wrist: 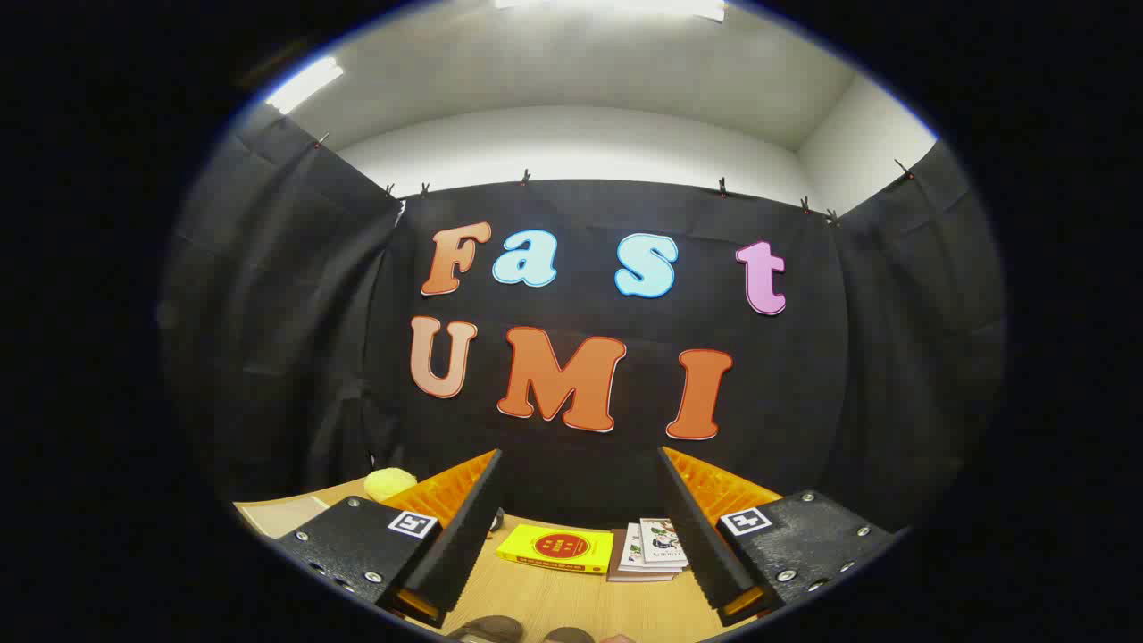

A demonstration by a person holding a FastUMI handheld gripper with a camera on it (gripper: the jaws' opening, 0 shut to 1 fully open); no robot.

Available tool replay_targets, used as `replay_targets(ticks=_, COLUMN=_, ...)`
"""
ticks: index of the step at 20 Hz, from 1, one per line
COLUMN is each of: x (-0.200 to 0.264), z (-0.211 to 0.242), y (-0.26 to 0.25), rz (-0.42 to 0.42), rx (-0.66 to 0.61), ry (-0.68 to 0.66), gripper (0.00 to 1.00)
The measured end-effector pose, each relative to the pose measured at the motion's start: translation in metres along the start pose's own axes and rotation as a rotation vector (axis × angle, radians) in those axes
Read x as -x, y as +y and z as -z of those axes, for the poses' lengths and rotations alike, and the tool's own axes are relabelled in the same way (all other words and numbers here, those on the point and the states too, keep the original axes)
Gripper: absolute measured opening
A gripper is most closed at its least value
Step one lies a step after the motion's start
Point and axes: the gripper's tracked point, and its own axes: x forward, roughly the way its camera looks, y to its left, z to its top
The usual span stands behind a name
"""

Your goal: Open the storage box then place both shoes into the box .Put the left shoe in first, then the right shoe, with the right side of both shoes facing outward in a uniform manner.

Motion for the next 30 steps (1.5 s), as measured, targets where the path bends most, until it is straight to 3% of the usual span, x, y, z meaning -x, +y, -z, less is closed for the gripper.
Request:
replay_targets(ticks=7, x=-0.002, z=0.011, y=0.0, rz=-0.039, rx=-0.05, ry=0.038, gripper=0.99)
replay_targets(ticks=12, x=-0.001, z=0.008, y=-0.001, rz=-0.033, rx=-0.018, ry=0.033, gripper=0.99)
replay_targets(ticks=17, x=-0.001, z=0.022, y=0.018, rz=-0.084, rx=-0.051, ry=0.074, gripper=0.99)
replay_targets(ticks=20, x=-0.003, z=0.045, y=0.042, rz=-0.144, rx=-0.1, ry=0.151, gripper=0.99)
replay_targets(ticks=25, x=0.005, z=0.085, y=0.108, rz=-0.319, rx=-0.26, ry=0.293, gripper=0.99)
replay_targets(ticks=30, x=0.019, z=0.149, y=0.172, rz=-0.464, rx=-0.411, ry=0.534, gripper=0.97)
